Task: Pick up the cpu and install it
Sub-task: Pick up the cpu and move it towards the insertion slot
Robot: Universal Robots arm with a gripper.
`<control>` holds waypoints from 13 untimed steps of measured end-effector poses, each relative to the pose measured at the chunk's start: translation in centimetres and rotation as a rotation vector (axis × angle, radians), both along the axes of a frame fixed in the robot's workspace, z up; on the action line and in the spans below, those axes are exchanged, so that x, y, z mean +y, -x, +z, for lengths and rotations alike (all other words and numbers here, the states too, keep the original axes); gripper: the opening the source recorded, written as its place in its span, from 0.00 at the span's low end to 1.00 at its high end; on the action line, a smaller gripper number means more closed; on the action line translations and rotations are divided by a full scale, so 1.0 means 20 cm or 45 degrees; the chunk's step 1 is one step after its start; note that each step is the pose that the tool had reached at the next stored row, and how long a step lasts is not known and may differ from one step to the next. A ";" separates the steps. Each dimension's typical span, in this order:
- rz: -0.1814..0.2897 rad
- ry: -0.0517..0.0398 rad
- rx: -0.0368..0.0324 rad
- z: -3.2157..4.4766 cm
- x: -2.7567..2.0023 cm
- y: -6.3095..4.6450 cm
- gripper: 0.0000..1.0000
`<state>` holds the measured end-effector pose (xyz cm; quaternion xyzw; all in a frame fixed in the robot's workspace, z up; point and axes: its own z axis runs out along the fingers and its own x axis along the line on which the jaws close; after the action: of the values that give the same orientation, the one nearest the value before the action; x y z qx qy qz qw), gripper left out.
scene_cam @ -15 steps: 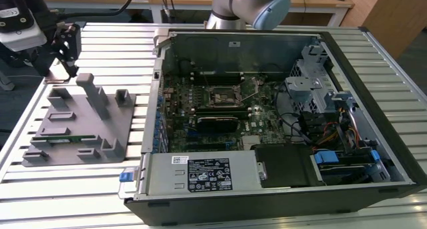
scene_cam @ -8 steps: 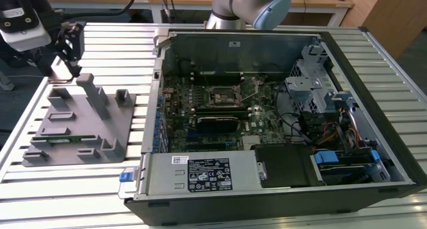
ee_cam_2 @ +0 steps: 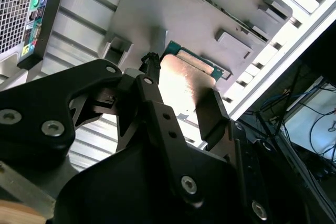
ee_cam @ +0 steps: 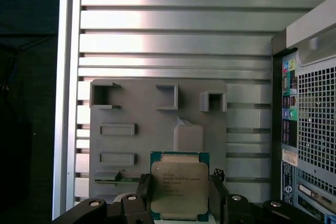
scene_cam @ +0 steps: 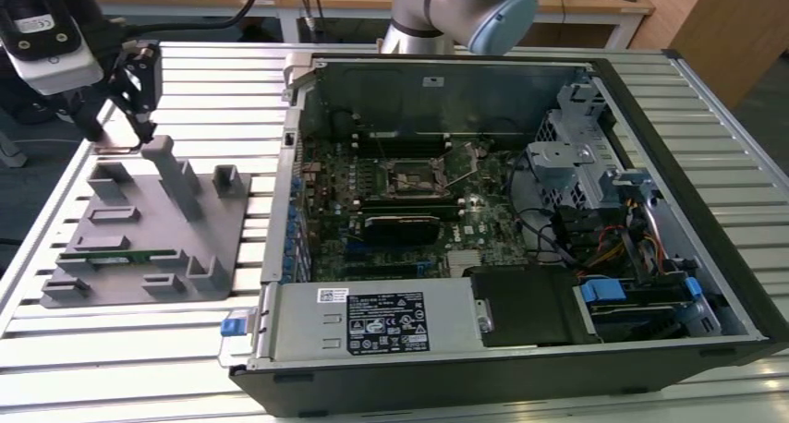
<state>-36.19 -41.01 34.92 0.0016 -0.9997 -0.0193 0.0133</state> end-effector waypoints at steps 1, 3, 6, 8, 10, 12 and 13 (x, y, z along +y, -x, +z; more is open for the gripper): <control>0.000 0.000 0.0001 0.000 0.000 0.00 0.53; 0.000 0.000 0.0002 0.000 0.000 -0.01 0.53; 0.000 0.000 0.0002 0.000 0.000 -0.03 0.53; 0.000 0.000 0.0004 0.000 0.000 -0.03 0.53; 0.000 0.000 0.0004 0.000 0.000 -0.04 0.53; 0.000 0.000 0.0006 0.000 0.000 -0.05 0.53; 0.000 0.000 0.0005 0.000 0.000 -0.05 0.53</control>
<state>-35.10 -41.01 34.92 0.0016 -0.9997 -0.0193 0.0135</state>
